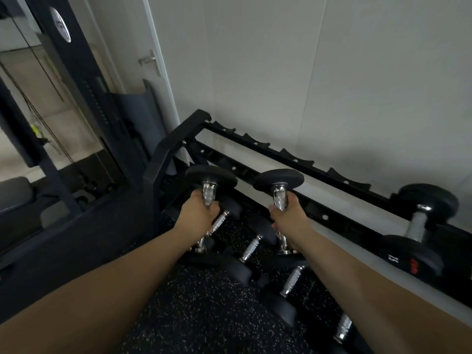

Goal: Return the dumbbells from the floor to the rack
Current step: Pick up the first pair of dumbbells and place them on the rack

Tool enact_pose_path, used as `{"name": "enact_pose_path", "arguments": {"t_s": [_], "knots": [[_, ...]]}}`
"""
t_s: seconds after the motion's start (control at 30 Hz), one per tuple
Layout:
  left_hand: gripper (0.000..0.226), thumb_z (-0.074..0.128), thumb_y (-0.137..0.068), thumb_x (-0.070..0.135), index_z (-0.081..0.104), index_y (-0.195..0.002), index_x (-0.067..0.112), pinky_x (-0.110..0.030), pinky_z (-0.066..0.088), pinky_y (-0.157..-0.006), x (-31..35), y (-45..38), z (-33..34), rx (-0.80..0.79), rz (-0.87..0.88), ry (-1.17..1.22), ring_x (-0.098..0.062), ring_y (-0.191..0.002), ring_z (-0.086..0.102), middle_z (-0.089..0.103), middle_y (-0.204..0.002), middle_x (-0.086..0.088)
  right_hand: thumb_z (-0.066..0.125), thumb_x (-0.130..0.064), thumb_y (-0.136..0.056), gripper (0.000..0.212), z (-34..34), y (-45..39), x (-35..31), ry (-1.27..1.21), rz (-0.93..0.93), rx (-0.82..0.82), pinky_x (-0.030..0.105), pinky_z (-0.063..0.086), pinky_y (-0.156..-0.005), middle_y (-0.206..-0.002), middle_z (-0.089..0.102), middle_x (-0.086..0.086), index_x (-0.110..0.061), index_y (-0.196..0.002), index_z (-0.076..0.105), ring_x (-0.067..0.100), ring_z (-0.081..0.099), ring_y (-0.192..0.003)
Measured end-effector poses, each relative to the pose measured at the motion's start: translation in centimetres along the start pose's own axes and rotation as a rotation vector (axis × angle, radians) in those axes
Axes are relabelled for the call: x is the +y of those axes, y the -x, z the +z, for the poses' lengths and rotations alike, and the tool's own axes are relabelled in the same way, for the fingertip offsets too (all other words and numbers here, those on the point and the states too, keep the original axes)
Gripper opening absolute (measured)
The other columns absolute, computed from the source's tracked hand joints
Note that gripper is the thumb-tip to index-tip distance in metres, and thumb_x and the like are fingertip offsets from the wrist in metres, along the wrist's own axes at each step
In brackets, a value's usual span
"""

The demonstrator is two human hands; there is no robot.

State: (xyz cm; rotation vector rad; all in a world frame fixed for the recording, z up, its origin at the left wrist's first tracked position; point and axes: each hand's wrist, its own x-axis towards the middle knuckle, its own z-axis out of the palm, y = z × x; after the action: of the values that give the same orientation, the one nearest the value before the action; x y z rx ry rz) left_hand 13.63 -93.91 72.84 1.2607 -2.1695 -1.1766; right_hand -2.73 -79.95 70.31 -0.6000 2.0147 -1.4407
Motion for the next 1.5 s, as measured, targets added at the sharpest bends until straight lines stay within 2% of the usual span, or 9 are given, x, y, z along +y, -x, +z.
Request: {"name": "enact_pose_path", "arguments": {"t_s": [0.17, 0.43, 0.6, 0.8, 0.97, 1.13, 1.27, 1.4, 1.5], "knots": [[0.021, 0.058, -0.089, 0.022, 0.046, -0.100, 0.009, -0.016, 0.042, -0.035, -1.7, -6.3, -3.5, -0.030, -0.012, 0.024, -0.015, -0.049, 0.060, 0.061, -0.078, -0.006, 0.057, -0.019, -0.089, 0.046, 4.8, -4.4, -2.1, -0.011, 0.031, 0.055, 0.026, 0.046, -0.049, -0.082, 0.057, 0.003, -0.021, -0.130, 0.037, 0.015, 0.057, -0.059], [0.020, 0.059, -0.088, 0.016, 0.048, -0.100, 0.005, -0.012, 0.039, -0.033, -4.2, -17.7, -5.5, -0.021, -0.011, -0.003, -0.010, -0.042, 0.057, 0.060, -0.072, -0.005, 0.057, -0.016, -0.087, 0.048, 10.4, -14.4, -4.1, -0.042, 0.077, 0.058, 0.028, 0.048, -0.052, -0.085, 0.058, 0.002, -0.024, -0.130, 0.036, 0.015, 0.057, -0.063], [0.022, 0.060, -0.086, 0.019, 0.047, -0.096, 0.004, -0.034, 0.051, -0.048, -5.3, -26.0, -6.7, -0.023, -0.009, -0.036, -0.024, -0.052, 0.059, 0.062, -0.076, -0.013, 0.056, -0.016, -0.088, 0.048, 13.3, -22.1, -5.2, -0.050, 0.089, 0.054, 0.030, 0.048, -0.052, -0.084, 0.059, 0.004, -0.024, -0.130, 0.036, 0.018, 0.057, -0.062], [0.016, 0.056, -0.088, 0.024, 0.044, -0.093, 0.014, -0.035, 0.052, -0.051, -5.8, -33.7, -7.5, 0.021, 0.084, -0.166, -0.028, -0.057, 0.063, 0.061, -0.070, -0.010, 0.055, -0.014, -0.089, 0.047, 15.4, -28.9, -6.6, -0.042, 0.108, 0.086, 0.031, 0.047, -0.054, -0.084, 0.056, 0.003, -0.022, -0.131, 0.036, 0.019, 0.055, -0.062], [0.020, 0.061, -0.083, 0.022, 0.048, -0.092, 0.010, -0.022, 0.044, -0.035, -6.2, -40.4, -6.4, -0.098, -0.017, -0.017, -0.013, -0.036, 0.058, 0.061, -0.072, -0.009, 0.056, -0.018, -0.089, 0.047, 16.4, -33.0, -6.6, -0.038, 0.139, 0.144, 0.028, 0.045, -0.049, -0.083, 0.058, -0.001, -0.024, -0.131, 0.036, 0.020, 0.058, -0.060], [0.016, 0.060, -0.086, 0.020, 0.047, -0.091, 0.012, -0.017, 0.042, -0.034, -6.5, -47.5, -4.7, -0.213, 0.074, -0.022, -0.013, -0.043, 0.056, 0.060, -0.075, -0.010, 0.055, -0.019, -0.090, 0.048, 17.7, -37.1, -6.1, -0.044, 0.190, 0.229, 0.028, 0.048, -0.049, -0.085, 0.058, -0.004, -0.025, -0.133, 0.035, 0.019, 0.061, -0.062], [0.011, 0.058, -0.088, 0.017, 0.047, -0.088, 0.017, -0.016, 0.041, -0.033, -6.3, -52.9, -3.4, -0.313, 0.145, -0.057, -0.013, -0.043, 0.055, 0.059, -0.073, -0.008, 0.056, -0.021, -0.090, 0.049, 18.4, -40.1, -5.7, -0.064, 0.263, 0.318, 0.021, 0.044, -0.044, -0.086, 0.060, -0.001, -0.025, -0.134, 0.035, 0.017, 0.060, -0.062], [0.010, 0.055, -0.089, 0.014, 0.047, -0.093, 0.010, -0.017, 0.040, -0.032, -5.8, -57.2, -2.0, -0.392, 0.192, -0.078, -0.011, -0.037, 0.052, 0.056, -0.070, -0.008, 0.056, -0.020, -0.090, 0.051, 18.7, -42.6, -5.1, -0.091, 0.337, 0.420, 0.027, 0.046, -0.050, -0.084, 0.059, 0.000, -0.024, -0.136, 0.034, 0.018, 0.059, -0.063], [0.009, 0.054, -0.090, 0.013, 0.047, -0.095, 0.010, -0.014, 0.039, -0.032, -5.6, -60.2, -0.7, -0.457, 0.238, -0.116, -0.015, -0.042, 0.054, 0.057, -0.073, -0.011, 0.055, -0.021, -0.089, 0.050, 19.1, -44.2, -4.4, -0.140, 0.392, 0.492, 0.028, 0.045, -0.046, -0.084, 0.060, 0.006, -0.028, -0.134, 0.034, 0.019, 0.057, -0.059]]}}
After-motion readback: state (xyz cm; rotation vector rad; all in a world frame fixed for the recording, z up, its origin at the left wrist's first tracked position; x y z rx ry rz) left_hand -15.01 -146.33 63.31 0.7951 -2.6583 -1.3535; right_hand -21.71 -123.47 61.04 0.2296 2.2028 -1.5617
